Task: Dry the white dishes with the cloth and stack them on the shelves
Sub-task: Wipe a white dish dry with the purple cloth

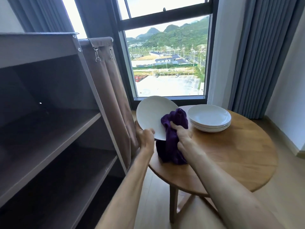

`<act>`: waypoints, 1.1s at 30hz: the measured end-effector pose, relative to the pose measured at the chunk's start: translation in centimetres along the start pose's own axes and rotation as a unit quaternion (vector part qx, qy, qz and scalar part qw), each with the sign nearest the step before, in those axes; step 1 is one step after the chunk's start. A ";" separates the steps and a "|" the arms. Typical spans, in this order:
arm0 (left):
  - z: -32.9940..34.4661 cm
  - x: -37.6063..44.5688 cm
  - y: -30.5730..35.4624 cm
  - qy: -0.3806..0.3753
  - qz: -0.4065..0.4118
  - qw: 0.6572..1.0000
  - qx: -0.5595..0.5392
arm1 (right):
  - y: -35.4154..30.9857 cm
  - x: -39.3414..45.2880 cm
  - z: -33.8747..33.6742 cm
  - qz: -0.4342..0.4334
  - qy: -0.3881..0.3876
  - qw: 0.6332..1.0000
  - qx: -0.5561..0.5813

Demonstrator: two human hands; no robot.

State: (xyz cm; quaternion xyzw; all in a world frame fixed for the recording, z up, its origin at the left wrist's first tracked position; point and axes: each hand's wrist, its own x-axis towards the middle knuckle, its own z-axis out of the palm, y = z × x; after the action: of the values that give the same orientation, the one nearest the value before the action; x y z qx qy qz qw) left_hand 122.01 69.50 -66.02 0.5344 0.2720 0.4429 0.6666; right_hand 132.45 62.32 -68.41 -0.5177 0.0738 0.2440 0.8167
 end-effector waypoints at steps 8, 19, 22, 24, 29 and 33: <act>-2.1 2.4 3.3 -0.135 0.000 0.989 0.067 | -2.6 2.0 -1.3 -0.042 -0.056 0.997 -0.024; -1.3 0.0 -1.5 -0.081 -0.011 0.996 0.036 | -2.3 2.5 -0.6 -0.094 0.029 0.991 -0.090; -2.2 0.1 -0.5 -0.181 -0.003 0.978 0.100 | -4.1 2.3 0.0 -0.166 0.072 0.944 -0.275; -2.1 0.0 -0.1 -0.211 -0.034 0.972 0.097 | -4.5 1.9 1.0 -0.242 0.080 0.908 -0.332; -0.8 -0.1 0.3 -0.245 -0.023 0.966 0.076 | -2.9 -0.1 3.4 -0.385 0.053 0.870 -0.304; 0.3 -0.2 0.6 -0.241 0.002 0.968 0.071 | -0.7 -2.4 4.5 -0.407 -0.082 0.889 -0.194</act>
State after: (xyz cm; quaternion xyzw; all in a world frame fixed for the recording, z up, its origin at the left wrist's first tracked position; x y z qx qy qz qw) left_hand 121.97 69.22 -65.37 0.6717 0.1324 0.2819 0.6722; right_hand 130.07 65.26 -64.88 -0.6290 -0.2592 -0.0586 0.7306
